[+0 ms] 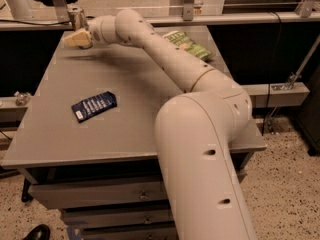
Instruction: Pick redbull can
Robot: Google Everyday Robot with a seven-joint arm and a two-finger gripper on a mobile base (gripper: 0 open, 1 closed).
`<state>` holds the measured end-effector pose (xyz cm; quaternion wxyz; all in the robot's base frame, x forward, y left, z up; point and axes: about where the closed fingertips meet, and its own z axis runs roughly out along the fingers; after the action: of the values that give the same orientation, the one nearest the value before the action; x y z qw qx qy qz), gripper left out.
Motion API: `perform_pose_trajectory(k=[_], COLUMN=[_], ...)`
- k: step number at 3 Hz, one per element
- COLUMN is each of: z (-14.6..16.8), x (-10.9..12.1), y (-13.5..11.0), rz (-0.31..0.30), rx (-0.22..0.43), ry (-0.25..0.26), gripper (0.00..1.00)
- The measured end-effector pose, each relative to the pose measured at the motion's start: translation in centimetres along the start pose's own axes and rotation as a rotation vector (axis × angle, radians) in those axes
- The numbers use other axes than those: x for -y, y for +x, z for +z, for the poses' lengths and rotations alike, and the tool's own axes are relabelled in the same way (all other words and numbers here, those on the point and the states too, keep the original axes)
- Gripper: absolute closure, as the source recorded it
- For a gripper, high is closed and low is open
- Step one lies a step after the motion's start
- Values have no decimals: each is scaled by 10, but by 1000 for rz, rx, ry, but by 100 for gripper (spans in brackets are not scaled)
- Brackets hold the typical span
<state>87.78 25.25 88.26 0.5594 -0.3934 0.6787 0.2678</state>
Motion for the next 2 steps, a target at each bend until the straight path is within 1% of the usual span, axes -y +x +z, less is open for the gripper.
perform_pose_trajectory(k=[1,2], z=[11,11], x=[14,25], y=[4,7], rz=[17,30], rx=[11,8], ry=[26,56], gripper=[34,57])
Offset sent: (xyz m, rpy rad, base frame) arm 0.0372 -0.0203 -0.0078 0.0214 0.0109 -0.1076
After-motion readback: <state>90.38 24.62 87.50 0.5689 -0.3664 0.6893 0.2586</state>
